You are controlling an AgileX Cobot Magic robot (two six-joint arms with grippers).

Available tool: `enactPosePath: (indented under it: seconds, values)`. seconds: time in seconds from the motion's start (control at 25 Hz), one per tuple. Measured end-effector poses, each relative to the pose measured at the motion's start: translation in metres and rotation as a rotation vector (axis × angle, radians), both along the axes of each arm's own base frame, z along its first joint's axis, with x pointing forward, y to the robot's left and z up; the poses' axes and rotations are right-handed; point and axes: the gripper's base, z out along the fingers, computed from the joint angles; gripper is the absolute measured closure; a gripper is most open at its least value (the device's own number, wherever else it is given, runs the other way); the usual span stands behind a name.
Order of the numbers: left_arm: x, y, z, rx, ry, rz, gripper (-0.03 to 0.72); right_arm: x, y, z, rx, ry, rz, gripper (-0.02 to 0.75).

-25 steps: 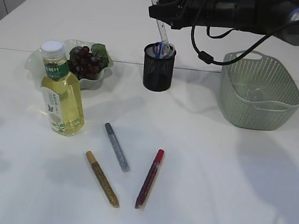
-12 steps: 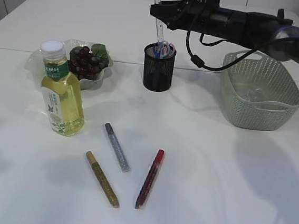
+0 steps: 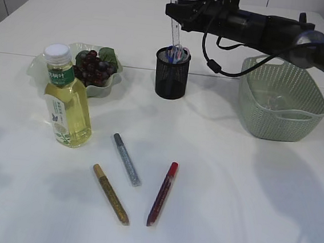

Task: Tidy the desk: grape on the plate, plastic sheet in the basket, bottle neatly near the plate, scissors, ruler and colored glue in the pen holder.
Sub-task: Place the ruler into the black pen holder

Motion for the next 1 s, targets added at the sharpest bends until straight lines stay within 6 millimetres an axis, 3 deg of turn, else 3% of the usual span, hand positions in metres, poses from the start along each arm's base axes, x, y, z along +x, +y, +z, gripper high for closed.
enactPosePath:
  seconds: [0.64,1.0]
  values:
    - [0.000,0.000,0.000,0.000,0.000,0.000,0.338,0.002,0.007,-0.031,-0.002,0.048,0.022,0.423]
    - [0.000,0.000,0.000,0.000,0.000,0.000,0.347,0.002,0.008,-0.037,0.007,0.074,0.021,0.302]
